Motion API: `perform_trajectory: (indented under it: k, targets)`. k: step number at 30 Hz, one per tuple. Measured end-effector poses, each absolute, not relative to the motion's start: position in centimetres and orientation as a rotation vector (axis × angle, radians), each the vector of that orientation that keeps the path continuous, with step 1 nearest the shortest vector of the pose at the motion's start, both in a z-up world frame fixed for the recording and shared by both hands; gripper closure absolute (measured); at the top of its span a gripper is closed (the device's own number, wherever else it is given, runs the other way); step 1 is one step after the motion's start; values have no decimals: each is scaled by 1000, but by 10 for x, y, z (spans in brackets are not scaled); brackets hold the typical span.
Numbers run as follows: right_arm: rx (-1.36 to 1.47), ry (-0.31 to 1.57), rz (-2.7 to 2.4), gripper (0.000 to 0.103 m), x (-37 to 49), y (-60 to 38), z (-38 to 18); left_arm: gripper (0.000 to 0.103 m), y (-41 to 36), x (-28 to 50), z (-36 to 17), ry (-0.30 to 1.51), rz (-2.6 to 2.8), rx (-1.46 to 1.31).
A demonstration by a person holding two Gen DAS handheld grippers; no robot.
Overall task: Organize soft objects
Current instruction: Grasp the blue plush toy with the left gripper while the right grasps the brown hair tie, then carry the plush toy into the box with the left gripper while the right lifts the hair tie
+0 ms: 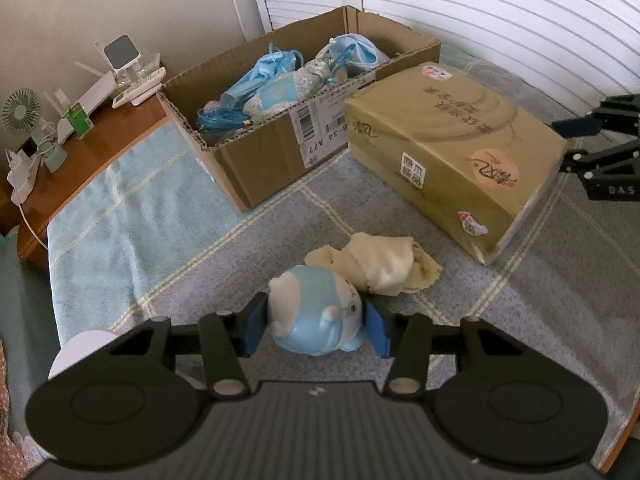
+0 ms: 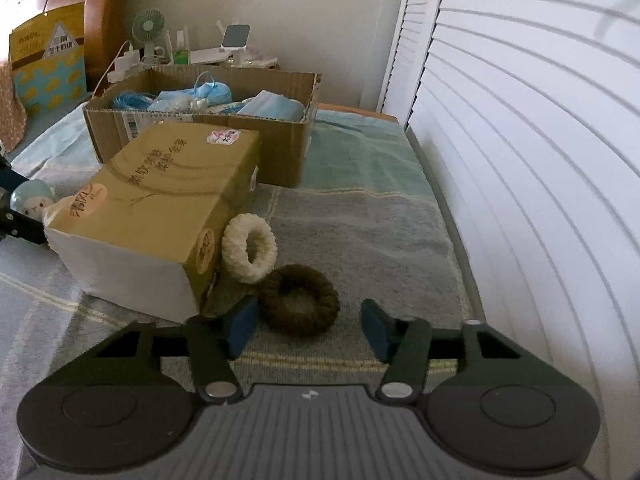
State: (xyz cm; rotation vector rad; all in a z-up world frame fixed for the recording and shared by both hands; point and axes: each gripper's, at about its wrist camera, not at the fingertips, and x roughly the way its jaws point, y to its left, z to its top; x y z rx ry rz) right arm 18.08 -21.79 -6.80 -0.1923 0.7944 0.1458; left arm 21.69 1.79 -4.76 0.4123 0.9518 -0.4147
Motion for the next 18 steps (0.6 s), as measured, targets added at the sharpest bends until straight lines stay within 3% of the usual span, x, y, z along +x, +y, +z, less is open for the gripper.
perform_trajectory:
  k: [4,18]
  targets:
    - [-187,790,145,60,180,-218,-65,55,18,217,-45,954,-421,402]
    - [-149,740,129,60,163,-227,-36,55,19,198,-8,905,-462,364]
